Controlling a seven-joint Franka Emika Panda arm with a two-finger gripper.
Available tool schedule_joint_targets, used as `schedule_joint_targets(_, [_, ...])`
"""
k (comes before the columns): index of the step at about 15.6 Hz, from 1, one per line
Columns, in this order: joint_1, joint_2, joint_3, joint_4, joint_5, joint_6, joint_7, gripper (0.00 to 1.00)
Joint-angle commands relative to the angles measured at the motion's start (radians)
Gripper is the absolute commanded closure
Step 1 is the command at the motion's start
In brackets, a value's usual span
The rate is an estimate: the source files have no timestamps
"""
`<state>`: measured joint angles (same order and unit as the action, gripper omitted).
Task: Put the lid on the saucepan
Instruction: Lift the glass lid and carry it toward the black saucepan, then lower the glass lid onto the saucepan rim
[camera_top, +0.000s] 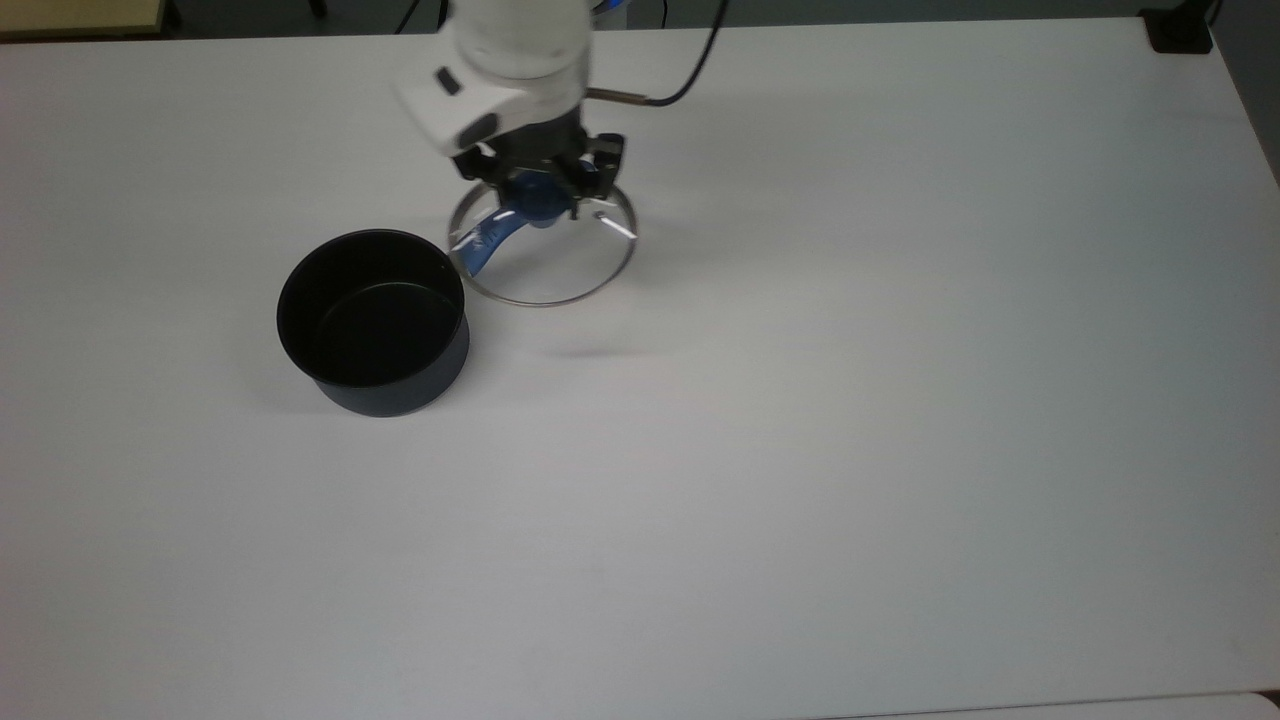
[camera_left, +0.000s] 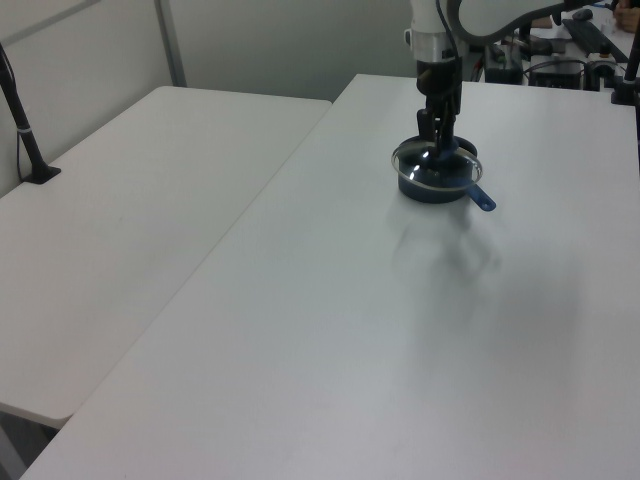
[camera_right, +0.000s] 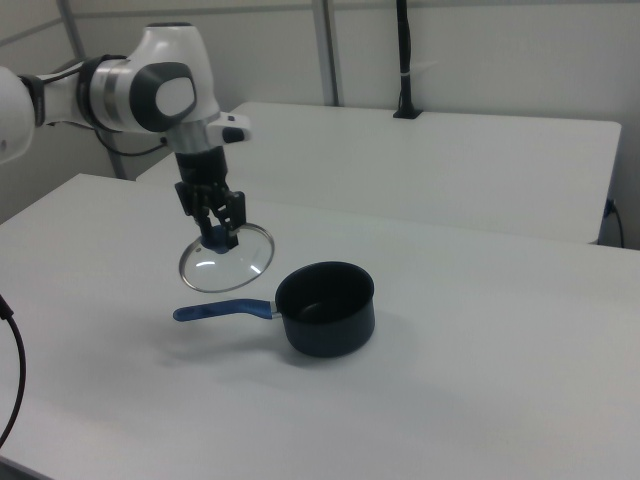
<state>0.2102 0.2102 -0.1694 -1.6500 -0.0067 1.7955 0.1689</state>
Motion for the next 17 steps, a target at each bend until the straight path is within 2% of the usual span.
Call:
schedule_joint_targets(1, [-0.057,0.015,-0.006,0.016,0.002,-0.011,0.011,0.62])
schedule_joint_targets(5, [-0.116,0.054,-0.009,0.056,0.002,0.076,0.035,0.62])
schedule_joint_targets(9, [-0.123,0.084,-0.058,0.058,0.002,0.125,0.032,0.62])
schedule_joint_targets(14, [-0.166,0.098,-0.067,0.056,0.002,0.173,0.032,0.62])
schedule_joint_targets(17, [-0.172,0.115,-0.091,0.058,0.001,0.174,0.023,0.62])
